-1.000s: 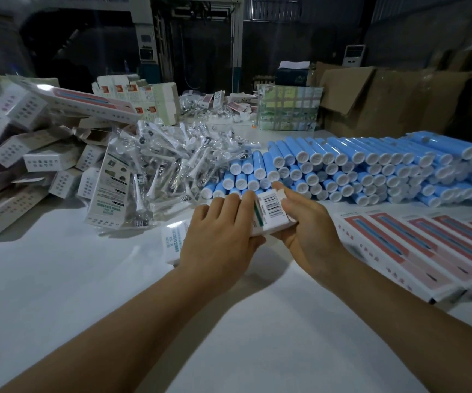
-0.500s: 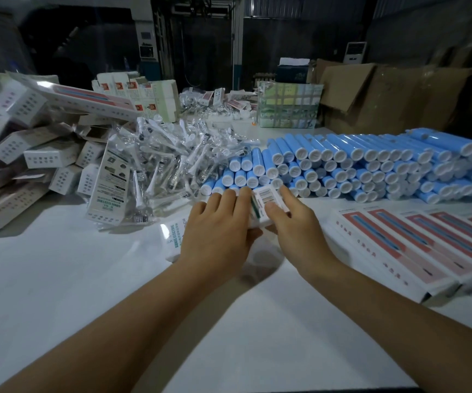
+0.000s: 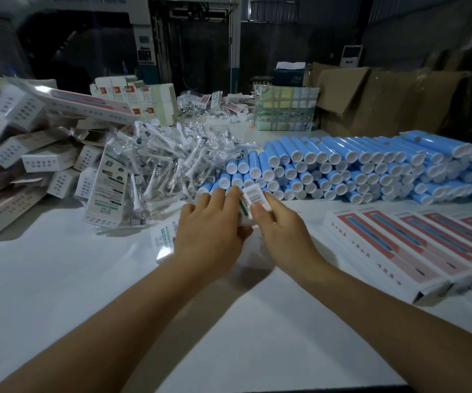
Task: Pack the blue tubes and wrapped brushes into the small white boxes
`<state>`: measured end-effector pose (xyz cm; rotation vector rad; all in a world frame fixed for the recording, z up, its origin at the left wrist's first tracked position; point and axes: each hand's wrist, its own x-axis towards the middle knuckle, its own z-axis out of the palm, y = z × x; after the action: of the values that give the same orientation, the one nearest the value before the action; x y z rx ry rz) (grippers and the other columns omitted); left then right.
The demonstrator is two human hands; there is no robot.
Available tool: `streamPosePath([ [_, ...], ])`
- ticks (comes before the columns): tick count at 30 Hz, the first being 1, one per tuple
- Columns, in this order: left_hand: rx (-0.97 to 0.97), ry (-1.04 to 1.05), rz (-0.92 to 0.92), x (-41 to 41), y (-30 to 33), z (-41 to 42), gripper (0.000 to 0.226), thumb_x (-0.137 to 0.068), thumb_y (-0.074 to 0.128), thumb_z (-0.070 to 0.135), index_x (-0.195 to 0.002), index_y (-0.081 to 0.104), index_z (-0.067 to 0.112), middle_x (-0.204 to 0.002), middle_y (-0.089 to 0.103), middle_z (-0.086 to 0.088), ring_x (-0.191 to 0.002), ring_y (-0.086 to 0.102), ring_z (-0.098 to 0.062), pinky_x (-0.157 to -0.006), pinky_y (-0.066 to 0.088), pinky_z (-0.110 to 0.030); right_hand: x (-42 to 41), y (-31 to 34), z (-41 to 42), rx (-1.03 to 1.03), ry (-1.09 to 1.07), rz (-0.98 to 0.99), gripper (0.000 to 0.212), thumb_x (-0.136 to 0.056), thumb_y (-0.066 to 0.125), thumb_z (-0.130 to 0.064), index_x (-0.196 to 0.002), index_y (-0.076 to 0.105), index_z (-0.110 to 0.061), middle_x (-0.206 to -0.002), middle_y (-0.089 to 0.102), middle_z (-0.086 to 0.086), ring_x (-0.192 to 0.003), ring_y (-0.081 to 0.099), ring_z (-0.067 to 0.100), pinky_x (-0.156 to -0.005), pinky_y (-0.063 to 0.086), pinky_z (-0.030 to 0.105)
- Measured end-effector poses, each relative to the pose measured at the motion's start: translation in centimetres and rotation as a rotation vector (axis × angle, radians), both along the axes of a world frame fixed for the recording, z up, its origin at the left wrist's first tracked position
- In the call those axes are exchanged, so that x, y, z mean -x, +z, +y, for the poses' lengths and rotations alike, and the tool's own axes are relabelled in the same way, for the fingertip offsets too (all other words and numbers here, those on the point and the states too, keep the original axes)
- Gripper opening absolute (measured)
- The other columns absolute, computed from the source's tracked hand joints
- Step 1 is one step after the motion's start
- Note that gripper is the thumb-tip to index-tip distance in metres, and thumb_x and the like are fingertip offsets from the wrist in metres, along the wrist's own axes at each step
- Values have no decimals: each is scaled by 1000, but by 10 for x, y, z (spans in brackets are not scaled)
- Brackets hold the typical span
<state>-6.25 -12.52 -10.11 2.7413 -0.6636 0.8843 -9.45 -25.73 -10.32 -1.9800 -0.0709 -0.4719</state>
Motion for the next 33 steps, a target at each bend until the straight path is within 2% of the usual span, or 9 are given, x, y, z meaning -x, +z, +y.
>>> streamPosePath([
  [2, 225, -97, 92, -3, 14, 6, 57, -90, 50, 50, -137, 36, 22, -119, 49, 0, -106, 51, -22, -78, 40, -34, 1, 5, 1, -138, 90, -35, 46, -98, 46, -32, -144, 37, -27, -121, 58, -10, -109, 55, 0, -91, 45, 20],
  [6, 1188, -443, 547, 3, 43, 15, 17, -96, 46, 39, -104, 54, 27, -86, 65, 17, -79, 63, 2, -67, 46, -29, 6, 9, 1, -96, 135, -84, 51, -95, 51, -32, -143, 34, -34, -112, 52, -17, -99, 52, -4, -79, 44, 9],
  [10, 1814, -576, 1035, 4, 47, 12, 37, -96, 41, 45, -106, 62, 16, -108, 70, -12, -98, 68, -27, -79, 55, -45, 7, 9, 12, 26, 208, -58, 66, -80, 59, -52, -142, 36, -43, -113, 46, -15, -102, 51, -5, -80, 48, 11],
  [16, 1872, -515, 1156, 2, 36, 8, 47, -97, 38, 49, -114, 59, 10, -108, 70, -14, -94, 69, -27, -70, 58, -40, 4, 2, 13, 77, 200, -45, 62, -86, 65, -37, -141, 38, -42, -110, 42, -13, -113, 49, 1, -84, 48, 13],
  [19, 1767, -458, 1020, -3, 28, 10, 49, -97, 35, 54, -121, 58, 18, -109, 71, -8, -101, 68, -23, -85, 55, -41, 2, 7, 9, 146, 181, -17, 59, -91, 61, -33, -143, 35, -40, -110, 39, -16, -115, 46, 2, -80, 45, 7],
  [22, 1631, -311, 947, -6, 18, 11, 60, -97, 28, 59, -118, 61, 14, -104, 67, -10, -91, 64, -20, -76, 51, -34, 6, 24, -7, 274, 127, -11, 56, -93, 57, -29, -144, 36, -34, -106, 36, -12, -108, 44, 5, -69, 39, -2],
  [25, 1617, -233, 959, -14, 10, 15, 60, -98, 29, 57, -114, 62, 10, -94, 60, -8, -77, 57, -18, -65, 45, -31, 21, 38, -25, 532, -29, 2, 53, -94, 50, -37, -144, 33, -35, -108, 35, -6, -99, 43, 10, -70, 38, 10],
  [29, 1573, -283, 984, -21, 4, 17, 54, -99, 28, 54, -104, 63, 13, -88, 60, -7, -76, 56, -19, -68, 43, -31, 55, 26, -53, 983, -238, 159, 51, -91, 37, -43, -141, 29, -32, -123, 37, 3, -111, 32, 22, -94, 33, 40],
  [33, 1498, -334, 996, -20, 0, 14, 54, -100, 27, 52, -100, 63, 13, -87, 62, -8, -76, 57, -20, -71, 43, -33, 78, 5, -85, 1129, -460, 316, 40, -93, 34, -39, -129, 40, -24, -134, 30, 8, -119, 27, 27, -99, 28, 43],
])
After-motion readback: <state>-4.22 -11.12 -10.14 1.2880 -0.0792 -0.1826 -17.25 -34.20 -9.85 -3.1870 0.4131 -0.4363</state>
